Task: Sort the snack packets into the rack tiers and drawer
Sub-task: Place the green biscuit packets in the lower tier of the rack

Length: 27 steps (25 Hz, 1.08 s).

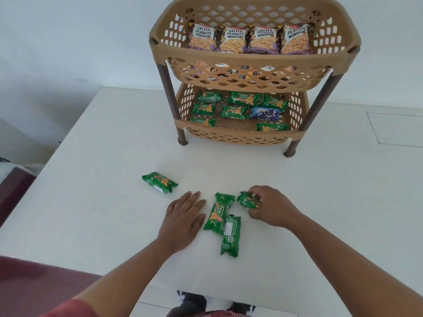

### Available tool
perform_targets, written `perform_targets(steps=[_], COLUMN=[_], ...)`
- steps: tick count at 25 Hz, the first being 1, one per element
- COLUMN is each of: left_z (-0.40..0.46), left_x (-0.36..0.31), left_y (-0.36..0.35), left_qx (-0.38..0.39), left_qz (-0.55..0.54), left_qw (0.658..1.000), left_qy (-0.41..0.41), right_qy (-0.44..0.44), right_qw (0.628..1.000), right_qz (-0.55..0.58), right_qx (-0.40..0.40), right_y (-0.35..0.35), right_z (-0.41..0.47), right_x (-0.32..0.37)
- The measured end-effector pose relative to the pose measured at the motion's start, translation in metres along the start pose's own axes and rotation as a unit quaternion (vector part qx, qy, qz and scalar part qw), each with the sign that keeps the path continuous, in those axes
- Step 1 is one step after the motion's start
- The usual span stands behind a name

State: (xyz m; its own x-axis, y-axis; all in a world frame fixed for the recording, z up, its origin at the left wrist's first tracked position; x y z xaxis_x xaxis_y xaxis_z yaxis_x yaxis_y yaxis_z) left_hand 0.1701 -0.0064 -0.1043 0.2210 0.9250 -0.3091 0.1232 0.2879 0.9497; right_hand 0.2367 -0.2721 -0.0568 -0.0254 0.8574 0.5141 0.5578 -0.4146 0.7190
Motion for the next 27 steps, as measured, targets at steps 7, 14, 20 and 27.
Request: perform_targets(steps=[7, 14, 20, 27], left_z=[-0.026, -0.044, -0.039, -0.037], left_x=[0.032, 0.079, 0.088, 0.089], left_y=[0.021, 0.027, 0.02, 0.018], left_qx=[-0.028, -0.061, -0.027, -0.016], left_qz=[0.039, 0.063, 0.078, 0.08], left_qw=[0.999, 0.989, 0.985, 0.985], left_qy=[-0.02, 0.123, 0.149, 0.155], right_qy=[0.096, 0.148, 0.072, 0.043], right_qw=[0.984, 0.964, 0.982, 0.994], right_qz=[0.026, -0.025, -0.086, -0.055], right_qx=[-0.148, -0.218, -0.151, -0.089], right_y=[0.071, 0.151, 0.163, 0.149], right_z=[0.022, 0.096, 0.16, 0.196], right_x=[0.045, 0.089, 0.083, 0.078])
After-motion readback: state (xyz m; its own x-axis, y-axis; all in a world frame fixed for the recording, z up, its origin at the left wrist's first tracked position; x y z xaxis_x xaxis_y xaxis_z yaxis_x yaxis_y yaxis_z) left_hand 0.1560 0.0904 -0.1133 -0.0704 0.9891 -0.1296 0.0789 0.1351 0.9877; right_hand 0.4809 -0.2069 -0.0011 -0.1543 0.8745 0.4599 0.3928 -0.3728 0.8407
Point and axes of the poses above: each hand's wrist, its own z-axis towards the middle knuckle, its own y-axis out of the back of the hand, x = y × z, the point moved 6 cm from there along z, towards the middle knuckle, and after that the axes turned 3 degrees about x, right-handed, at the moved point
